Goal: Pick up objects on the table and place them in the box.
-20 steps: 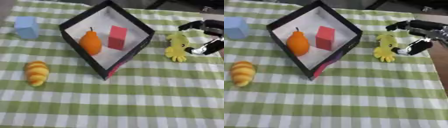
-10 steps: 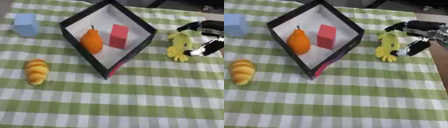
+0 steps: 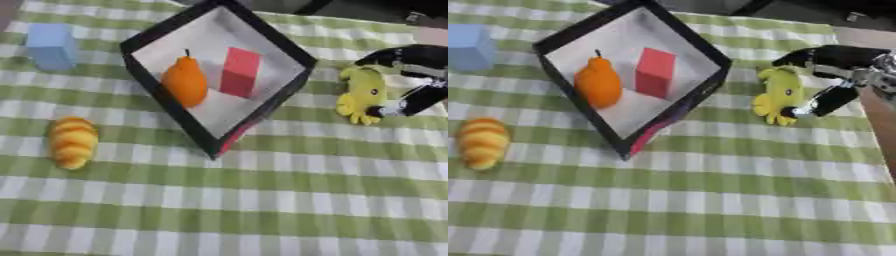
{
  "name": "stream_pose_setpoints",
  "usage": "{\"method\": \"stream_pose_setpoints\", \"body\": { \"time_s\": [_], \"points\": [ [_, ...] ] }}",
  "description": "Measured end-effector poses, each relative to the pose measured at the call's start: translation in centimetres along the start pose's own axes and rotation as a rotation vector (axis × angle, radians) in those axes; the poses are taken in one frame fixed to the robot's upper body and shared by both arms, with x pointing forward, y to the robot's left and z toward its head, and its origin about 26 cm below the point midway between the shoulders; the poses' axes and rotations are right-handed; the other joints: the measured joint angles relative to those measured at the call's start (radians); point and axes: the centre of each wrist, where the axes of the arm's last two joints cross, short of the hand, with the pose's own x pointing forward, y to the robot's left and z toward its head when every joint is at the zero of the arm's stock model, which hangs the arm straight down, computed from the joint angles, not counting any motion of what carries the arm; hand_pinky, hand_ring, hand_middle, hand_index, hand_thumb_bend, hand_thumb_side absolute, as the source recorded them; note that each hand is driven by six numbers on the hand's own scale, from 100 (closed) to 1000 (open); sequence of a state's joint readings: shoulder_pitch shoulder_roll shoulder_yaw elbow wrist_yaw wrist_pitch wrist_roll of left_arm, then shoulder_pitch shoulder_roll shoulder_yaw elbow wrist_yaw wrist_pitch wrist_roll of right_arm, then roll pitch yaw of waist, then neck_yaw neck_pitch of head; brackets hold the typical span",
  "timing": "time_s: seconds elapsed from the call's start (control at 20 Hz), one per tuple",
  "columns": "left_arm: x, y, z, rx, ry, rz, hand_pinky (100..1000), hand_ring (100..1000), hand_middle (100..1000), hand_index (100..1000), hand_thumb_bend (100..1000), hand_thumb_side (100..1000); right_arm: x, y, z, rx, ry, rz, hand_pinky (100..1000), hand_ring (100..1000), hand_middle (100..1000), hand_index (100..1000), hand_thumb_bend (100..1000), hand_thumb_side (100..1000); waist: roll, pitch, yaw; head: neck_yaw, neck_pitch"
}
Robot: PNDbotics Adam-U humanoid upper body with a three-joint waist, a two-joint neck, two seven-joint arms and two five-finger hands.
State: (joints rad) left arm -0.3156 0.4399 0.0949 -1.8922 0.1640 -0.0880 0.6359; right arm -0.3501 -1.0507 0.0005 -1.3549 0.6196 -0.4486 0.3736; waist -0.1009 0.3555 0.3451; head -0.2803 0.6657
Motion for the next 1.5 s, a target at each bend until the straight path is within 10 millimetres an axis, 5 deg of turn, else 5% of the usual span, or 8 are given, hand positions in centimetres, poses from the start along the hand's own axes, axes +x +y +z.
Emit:
{"method": "stream_pose_setpoints", "body": {
  "time_s": [0.55,0.85,1.0,1.5],
  "points": [
    [0.0,0.0,0.0,0.002,0.002,0.007,766,750,836,751,386,563,-0.5,0.9,0.1,0.016,0.055,0.007,909,932,896,1000,457,613,-0.001,0.014,0.002,-0.001,-0.004],
    [0.0,0.0,0.0,0.002,0.004,0.012,766,747,836,750,380,567,-0.7,0.8,0.1,0.005,0.055,-0.019,690,784,796,947,458,463,-0.001,0.021,0.001,-0.004,-0.008],
    [0.0,0.0,0.0,0.002,0.004,0.012,767,746,836,750,377,569,-0.7,0.8,0.2,-0.003,0.041,-0.056,602,697,755,898,363,336,-0.001,0.024,0.001,-0.005,-0.008],
    [0.0,0.0,0.0,0.0,0.003,0.014,768,746,836,752,371,569,-0.8,1.4,0.4,-0.04,-0.007,-0.203,614,674,709,850,100,221,-0.001,0.024,-0.007,-0.005,-0.007]
  ]
}}
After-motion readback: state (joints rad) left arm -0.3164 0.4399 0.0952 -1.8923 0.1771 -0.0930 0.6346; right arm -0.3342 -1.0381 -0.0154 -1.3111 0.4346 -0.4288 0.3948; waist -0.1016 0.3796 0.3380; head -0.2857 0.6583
